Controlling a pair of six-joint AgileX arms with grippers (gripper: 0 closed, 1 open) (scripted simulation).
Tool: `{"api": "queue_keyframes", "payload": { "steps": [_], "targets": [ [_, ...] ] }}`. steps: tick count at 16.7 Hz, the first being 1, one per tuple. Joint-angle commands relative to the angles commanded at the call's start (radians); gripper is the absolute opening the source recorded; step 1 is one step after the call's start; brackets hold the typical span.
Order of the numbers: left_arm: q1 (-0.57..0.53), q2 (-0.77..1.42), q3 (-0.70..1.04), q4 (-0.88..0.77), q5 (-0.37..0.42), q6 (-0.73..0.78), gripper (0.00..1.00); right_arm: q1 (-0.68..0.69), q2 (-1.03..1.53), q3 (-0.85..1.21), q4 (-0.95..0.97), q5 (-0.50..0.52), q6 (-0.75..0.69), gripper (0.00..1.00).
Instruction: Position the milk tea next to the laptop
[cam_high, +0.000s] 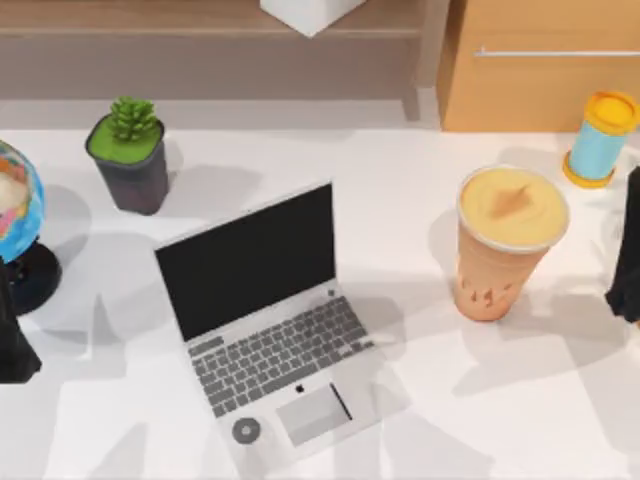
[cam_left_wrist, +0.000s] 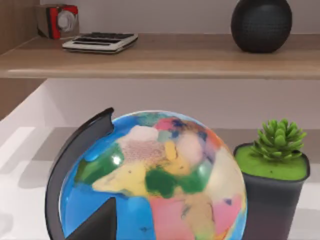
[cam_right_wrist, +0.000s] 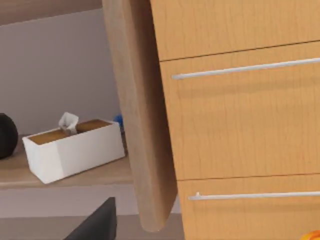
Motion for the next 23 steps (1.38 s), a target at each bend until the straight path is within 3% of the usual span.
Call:
{"api": "queue_keyframes", "payload": {
  "steps": [7,14,18,23],
  "targets": [
    [0.000,0.000,0.000,0.000,0.000,0.000,1.00,0.321,0.585,0.063,0.446,0.336,0.059,1.00],
    [0.000,0.000,0.000,0.000,0.000,0.000,1.00,0.493,1.062,0.092,0.687,0.623,0.089,1.00],
    [0.000,0.000,0.000,0.000,0.000,0.000,1.00,0.526,1.214,0.097,0.735,0.722,0.090,1.00],
    [0.000,0.000,0.000,0.000,0.000,0.000,1.00,0.529,1.239,0.097,0.741,0.739,0.090,1.00]
  ]
}}
